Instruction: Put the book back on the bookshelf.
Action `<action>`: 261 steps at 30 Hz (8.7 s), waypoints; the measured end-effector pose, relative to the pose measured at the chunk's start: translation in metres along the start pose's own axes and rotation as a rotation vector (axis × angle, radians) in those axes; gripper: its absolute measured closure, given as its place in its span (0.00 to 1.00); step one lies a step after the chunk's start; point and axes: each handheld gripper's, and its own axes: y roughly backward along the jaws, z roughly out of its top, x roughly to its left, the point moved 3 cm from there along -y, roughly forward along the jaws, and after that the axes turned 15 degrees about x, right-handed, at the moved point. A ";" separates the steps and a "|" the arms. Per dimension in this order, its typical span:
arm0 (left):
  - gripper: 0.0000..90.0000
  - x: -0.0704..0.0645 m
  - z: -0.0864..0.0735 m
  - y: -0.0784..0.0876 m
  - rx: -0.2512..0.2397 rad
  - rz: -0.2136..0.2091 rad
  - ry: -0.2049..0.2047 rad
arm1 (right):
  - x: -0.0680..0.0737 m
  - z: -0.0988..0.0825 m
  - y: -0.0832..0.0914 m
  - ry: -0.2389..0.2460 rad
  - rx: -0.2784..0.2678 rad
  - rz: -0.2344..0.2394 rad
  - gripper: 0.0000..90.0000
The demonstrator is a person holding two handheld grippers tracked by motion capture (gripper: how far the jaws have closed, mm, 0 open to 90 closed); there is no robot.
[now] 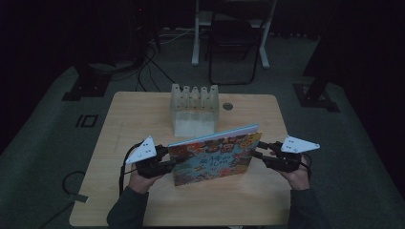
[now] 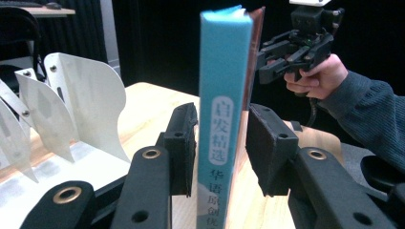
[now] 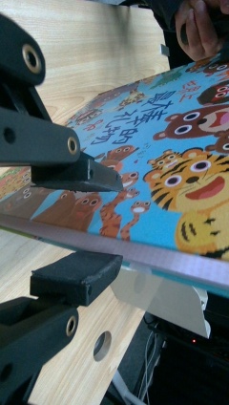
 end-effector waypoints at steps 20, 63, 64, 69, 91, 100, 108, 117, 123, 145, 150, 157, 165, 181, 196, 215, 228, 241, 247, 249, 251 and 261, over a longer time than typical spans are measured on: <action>0.53 -0.010 0.000 -0.022 0.008 -0.048 -0.035 | -0.001 -0.006 -0.002 0.004 0.014 0.007 0.72; 0.81 -0.018 -0.001 -0.036 -0.016 -0.019 -0.101 | -0.009 -0.043 -0.002 -0.093 0.036 -0.018 0.65; 0.82 -0.018 -0.001 -0.036 -0.016 -0.019 -0.101 | -0.009 -0.043 -0.002 -0.093 0.036 -0.018 0.65; 0.86 -0.021 -0.001 -0.037 -0.018 -0.025 -0.118 | -0.011 -0.052 -0.001 -0.116 0.040 -0.029 0.65; 0.71 -0.015 -0.014 -0.044 -0.051 -0.022 -0.071 | -0.015 -0.087 -0.005 -0.198 0.077 -0.055 0.61; 0.69 -0.018 -0.019 -0.046 -0.050 -0.067 -0.073 | -0.013 -0.096 -0.010 -0.203 0.117 -0.064 0.61; 0.74 -0.020 -0.025 -0.050 -0.056 -0.052 -0.069 | -0.013 -0.101 -0.012 -0.210 0.125 -0.064 0.61; 0.83 -0.029 -0.025 -0.055 -0.074 -0.060 -0.099 | -0.015 -0.106 -0.013 -0.224 0.129 -0.067 0.61; 0.73 -0.035 -0.027 -0.062 -0.063 -0.082 -0.111 | -0.016 -0.108 -0.013 -0.232 0.131 -0.066 0.60; 0.85 -0.027 -0.020 -0.071 -0.057 -0.068 -0.015 | -0.019 -0.114 -0.014 -0.251 0.134 -0.069 0.60; 0.88 -0.021 -0.022 -0.068 -0.070 -0.030 0.003 | -0.019 -0.114 -0.015 -0.253 0.136 -0.067 0.60; 0.88 -0.018 -0.024 -0.069 -0.104 0.019 -0.004 | -0.019 -0.116 -0.017 -0.255 0.144 -0.061 0.60; 0.87 -0.022 -0.025 -0.073 -0.092 0.045 -0.047 | -0.020 -0.121 -0.019 -0.267 0.154 -0.061 0.60; 0.83 -0.019 -0.039 -0.081 -0.081 0.056 -0.030 | -0.019 -0.125 -0.027 -0.250 0.221 -0.085 0.58; 0.90 -0.034 -0.031 -0.086 -0.065 0.051 -0.067 | -0.020 -0.131 -0.030 -0.252 0.246 -0.093 0.58; 0.90 -0.033 -0.025 -0.086 -0.073 0.058 0.018 | -0.021 -0.132 -0.031 -0.261 0.249 -0.089 0.57; 0.90 -0.033 -0.022 -0.081 -0.065 0.065 0.043 | -0.020 -0.132 -0.031 -0.253 0.258 -0.092 0.56; 0.90 -0.033 -0.020 -0.075 -0.069 0.079 0.049 | -0.015 -0.131 -0.038 -0.208 0.335 -0.116 0.47; 0.90 -0.034 -0.017 -0.070 -0.078 0.080 0.042 | -0.015 -0.131 -0.041 -0.205 0.361 -0.124 0.44; 0.90 -0.035 -0.016 -0.068 -0.083 0.080 0.041 | -0.015 -0.131 -0.041 -0.200 0.367 -0.126 0.43; 0.90 -0.035 -0.016 -0.066 -0.083 0.080 0.035 | -0.014 -0.130 -0.042 -0.196 0.372 -0.126 0.42; 0.90 -0.035 -0.013 -0.056 -0.101 0.088 0.042 | -0.014 -0.130 -0.043 -0.185 0.380 -0.110 0.32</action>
